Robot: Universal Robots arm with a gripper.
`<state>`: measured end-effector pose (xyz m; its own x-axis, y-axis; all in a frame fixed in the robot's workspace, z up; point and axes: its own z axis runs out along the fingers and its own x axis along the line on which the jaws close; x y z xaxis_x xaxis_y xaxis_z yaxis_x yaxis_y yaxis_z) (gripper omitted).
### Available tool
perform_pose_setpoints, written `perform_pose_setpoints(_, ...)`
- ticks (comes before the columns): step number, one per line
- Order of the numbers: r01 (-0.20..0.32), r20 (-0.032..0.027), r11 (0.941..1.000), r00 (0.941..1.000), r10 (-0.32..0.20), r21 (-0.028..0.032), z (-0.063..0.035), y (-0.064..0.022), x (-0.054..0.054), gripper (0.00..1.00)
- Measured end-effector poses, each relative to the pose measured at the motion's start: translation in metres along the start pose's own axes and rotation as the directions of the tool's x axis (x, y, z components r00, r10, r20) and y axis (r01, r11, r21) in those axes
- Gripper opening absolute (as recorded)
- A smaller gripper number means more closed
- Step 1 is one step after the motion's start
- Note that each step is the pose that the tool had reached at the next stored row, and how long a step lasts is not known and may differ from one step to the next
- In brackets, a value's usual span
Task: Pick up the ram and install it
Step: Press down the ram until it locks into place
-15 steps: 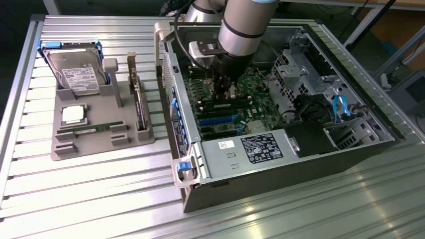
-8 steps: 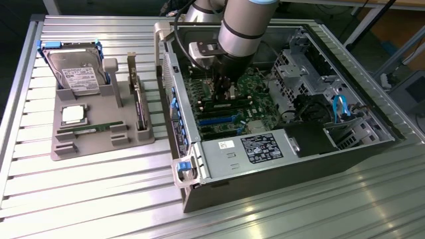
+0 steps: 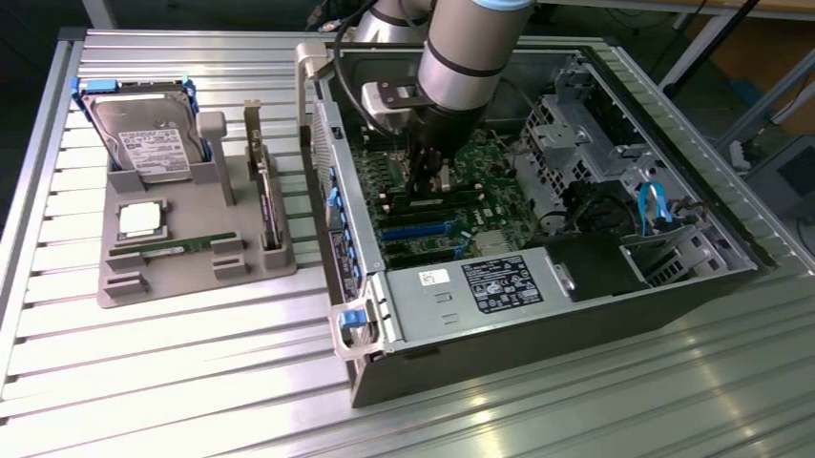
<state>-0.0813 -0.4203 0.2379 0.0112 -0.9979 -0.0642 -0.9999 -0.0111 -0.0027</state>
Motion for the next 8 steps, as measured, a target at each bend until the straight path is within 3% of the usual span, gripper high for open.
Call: perform_pose_setpoints(8,0.000,0.0001,1.0000,1.0000,0.000,0.0001,0.0022,0.0001,0.0006,0.10)
